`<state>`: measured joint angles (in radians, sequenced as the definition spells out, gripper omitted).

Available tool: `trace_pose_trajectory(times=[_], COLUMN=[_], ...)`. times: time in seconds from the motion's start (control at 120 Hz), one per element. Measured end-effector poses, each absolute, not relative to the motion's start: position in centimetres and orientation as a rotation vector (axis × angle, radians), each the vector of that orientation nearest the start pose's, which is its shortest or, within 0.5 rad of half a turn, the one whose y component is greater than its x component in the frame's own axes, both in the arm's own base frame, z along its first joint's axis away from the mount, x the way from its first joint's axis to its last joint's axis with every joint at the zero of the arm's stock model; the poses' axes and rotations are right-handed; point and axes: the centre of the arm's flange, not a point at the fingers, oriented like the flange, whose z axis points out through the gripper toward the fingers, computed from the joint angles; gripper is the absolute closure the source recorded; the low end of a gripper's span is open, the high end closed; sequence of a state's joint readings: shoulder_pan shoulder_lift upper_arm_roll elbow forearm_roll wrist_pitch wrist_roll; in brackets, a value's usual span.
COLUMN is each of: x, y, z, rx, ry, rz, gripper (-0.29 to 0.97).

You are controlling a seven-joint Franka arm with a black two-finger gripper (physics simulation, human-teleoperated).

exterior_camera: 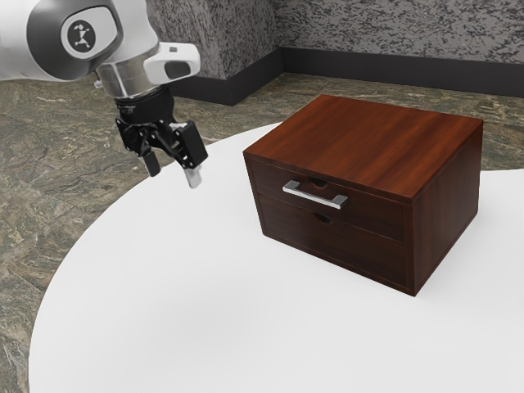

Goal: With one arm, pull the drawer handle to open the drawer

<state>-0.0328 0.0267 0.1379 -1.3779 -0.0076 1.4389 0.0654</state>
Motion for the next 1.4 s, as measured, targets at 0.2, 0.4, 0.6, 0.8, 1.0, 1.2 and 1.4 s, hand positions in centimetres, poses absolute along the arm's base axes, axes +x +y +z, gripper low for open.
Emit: trace_pose_trajectory(times=[0.2,0.4,0.6,0.8,1.0,1.2,1.4], x=[54.0,47.8,47.2,52.3,55.3,56.8,57.9], y=[8.3,8.1,-5.2,-0.5,4.0,8.0,10.8], z=[69.3,83.7,85.0,78.3,71.3,65.5,65.4], rx=[-3.167,-3.027,-2.73,-2.633,-2.553,-2.491,-2.403], ry=[-0.136,0.271,1.278,1.549,1.697,1.755,1.741], rz=[-0.077,-0.559,-0.626,-0.438,-0.372,-0.432,-0.57], gripper=[0.0,0.0,0.0,0.0,0.0,0.0,0.0])
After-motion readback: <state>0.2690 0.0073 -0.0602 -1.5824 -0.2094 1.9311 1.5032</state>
